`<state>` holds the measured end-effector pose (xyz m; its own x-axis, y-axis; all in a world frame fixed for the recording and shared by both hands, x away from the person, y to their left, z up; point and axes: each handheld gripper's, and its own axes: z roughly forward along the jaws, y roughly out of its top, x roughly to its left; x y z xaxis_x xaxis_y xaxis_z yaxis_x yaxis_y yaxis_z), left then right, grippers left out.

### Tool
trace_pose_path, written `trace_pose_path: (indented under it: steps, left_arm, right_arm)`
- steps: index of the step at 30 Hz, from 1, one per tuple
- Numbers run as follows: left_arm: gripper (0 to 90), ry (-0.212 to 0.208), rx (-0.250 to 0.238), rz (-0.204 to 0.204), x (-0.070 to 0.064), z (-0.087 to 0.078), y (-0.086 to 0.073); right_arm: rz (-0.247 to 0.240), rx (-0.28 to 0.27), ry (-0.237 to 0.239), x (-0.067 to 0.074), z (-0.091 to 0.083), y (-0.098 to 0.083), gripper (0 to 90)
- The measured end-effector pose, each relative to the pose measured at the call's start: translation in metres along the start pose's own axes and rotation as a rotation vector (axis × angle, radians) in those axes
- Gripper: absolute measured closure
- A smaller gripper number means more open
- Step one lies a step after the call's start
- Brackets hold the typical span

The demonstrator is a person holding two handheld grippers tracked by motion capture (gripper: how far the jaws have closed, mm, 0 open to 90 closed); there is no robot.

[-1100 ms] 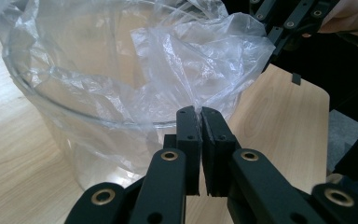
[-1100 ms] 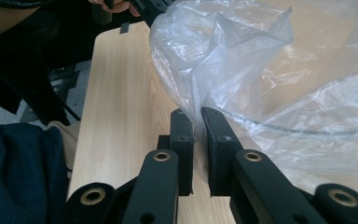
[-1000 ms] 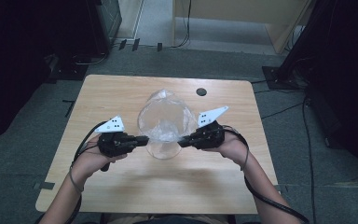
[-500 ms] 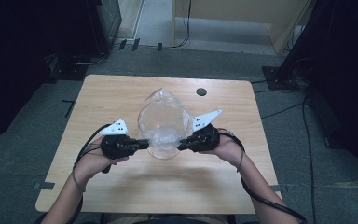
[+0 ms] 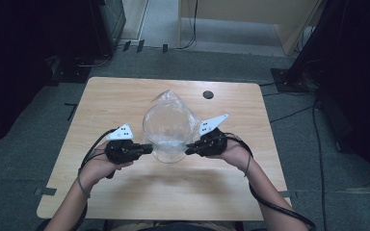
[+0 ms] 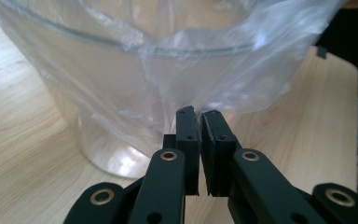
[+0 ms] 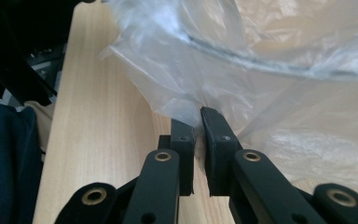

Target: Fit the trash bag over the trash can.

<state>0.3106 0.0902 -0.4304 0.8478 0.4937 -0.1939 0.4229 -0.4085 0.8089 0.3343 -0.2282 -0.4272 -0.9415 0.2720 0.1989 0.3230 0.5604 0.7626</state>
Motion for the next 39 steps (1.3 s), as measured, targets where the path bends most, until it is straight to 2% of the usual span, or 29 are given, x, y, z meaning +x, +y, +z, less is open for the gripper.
trace_pose_path:
  steps: [8,15,19,21,23,27,31,35,39]
  left_arm:
    - [86.1,0.011,-0.009,-0.022,0.005,0.004,-0.003]
    - [85.4,0.023,-0.011,-0.045,0.011,0.007,-0.008]
    - [79.6,0.013,-0.026,-0.067,0.013,0.007,-0.009]
    - [74.8,0.010,-0.040,-0.070,0.013,0.003,-0.008]
    - [69.5,-0.014,-0.056,-0.092,0.012,-0.002,-0.007]
    - [58.9,-0.021,-0.087,-0.055,0.009,-0.013,-0.003]
    - [51.9,-0.028,-0.127,-0.059,0.010,-0.021,0.000]
    - [48.8,-0.014,-0.141,-0.045,0.010,-0.025,0.002]
    - [46.1,0.005,-0.173,-0.041,0.011,-0.030,0.005]
  right_arm:
    - [0.010,0.014,-0.022,-0.005,0.003,-0.005,83.4]
    - [-0.010,0.056,-0.060,-0.007,0.007,-0.009,83.1]
    - [-0.017,0.060,-0.067,-0.009,0.008,-0.012,76.4]
    - [-0.023,0.056,-0.059,-0.009,0.005,-0.012,71.6]
    - [-0.031,0.050,-0.035,-0.008,0.000,-0.011,68.0]
    - [-0.053,0.025,-0.017,-0.006,-0.013,-0.007,58.6]
    - [-0.060,0.004,-0.004,-0.003,-0.026,-0.002,50.4]
    - [-0.085,-0.010,-0.009,-0.001,-0.038,0.001,48.8]
    - [-0.076,-0.079,-0.035,-0.001,-0.049,0.005,51.2]
